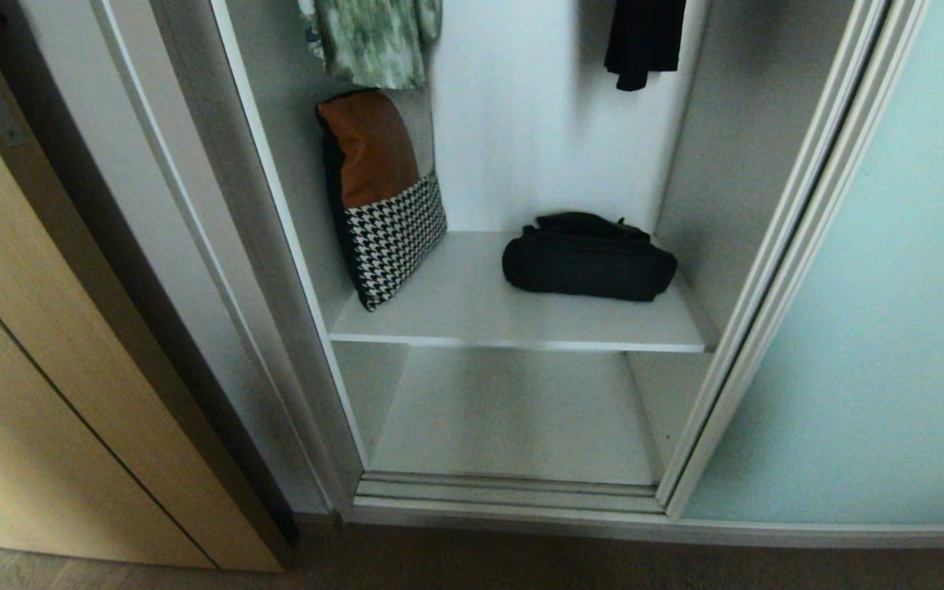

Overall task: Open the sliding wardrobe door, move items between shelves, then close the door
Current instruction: Close the door

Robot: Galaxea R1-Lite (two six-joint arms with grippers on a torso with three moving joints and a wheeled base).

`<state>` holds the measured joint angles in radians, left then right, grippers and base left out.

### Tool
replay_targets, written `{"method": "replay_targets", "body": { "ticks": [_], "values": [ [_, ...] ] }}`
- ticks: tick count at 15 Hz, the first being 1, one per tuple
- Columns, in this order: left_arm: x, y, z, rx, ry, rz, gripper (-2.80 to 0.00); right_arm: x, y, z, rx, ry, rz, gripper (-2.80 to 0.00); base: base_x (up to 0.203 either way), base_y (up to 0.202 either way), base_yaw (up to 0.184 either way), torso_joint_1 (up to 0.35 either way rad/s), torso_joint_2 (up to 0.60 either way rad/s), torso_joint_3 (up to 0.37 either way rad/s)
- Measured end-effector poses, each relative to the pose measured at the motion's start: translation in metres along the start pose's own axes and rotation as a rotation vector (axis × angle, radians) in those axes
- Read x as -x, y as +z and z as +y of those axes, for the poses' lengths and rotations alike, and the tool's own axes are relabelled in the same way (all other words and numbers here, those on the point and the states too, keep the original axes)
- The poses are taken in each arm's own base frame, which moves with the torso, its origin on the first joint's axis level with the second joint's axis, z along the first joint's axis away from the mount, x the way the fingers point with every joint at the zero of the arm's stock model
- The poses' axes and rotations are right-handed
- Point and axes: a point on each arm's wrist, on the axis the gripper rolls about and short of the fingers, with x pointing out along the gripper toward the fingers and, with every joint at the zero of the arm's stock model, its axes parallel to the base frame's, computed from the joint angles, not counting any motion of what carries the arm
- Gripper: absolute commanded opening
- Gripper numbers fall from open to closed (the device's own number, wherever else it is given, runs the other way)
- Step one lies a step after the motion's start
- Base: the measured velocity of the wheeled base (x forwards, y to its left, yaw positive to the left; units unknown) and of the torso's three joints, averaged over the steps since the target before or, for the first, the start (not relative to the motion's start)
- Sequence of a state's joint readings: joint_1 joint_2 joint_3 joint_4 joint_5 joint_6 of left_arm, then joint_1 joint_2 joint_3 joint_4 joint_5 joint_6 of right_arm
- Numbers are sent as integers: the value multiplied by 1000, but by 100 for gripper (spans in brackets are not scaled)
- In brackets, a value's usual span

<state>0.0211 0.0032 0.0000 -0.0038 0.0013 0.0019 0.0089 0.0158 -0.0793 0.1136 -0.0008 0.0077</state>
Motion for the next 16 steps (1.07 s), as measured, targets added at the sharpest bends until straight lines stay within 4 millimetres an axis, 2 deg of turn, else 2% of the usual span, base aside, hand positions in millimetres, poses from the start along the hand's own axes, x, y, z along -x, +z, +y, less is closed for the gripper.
{"method": "replay_targets", "body": {
  "ticks": [3, 7, 9, 12, 16],
  "values": [
    [0, 0, 0, 0, 0, 0, -280, 13, 40, 1, -59, 44, -5, -280, 0, 0, 0, 0, 0, 0],
    [0, 0, 0, 0, 0, 0, -280, 27, 113, 3, -185, 184, -49, -280, 0, 0, 0, 0, 0, 0],
    [0, 0, 0, 0, 0, 0, -280, 23, 148, 2, -277, 288, -34, -280, 0, 0, 0, 0, 0, 0],
    [0, 0, 0, 0, 0, 0, -280, -4, 182, 4, -322, 364, 27, -280, 0, 0, 0, 0, 0, 0],
    [0, 0, 0, 0, 1, 0, -280, -74, 211, 16, -330, 385, 64, -280, 0, 0, 0, 0, 0, 0]
  ]
}}
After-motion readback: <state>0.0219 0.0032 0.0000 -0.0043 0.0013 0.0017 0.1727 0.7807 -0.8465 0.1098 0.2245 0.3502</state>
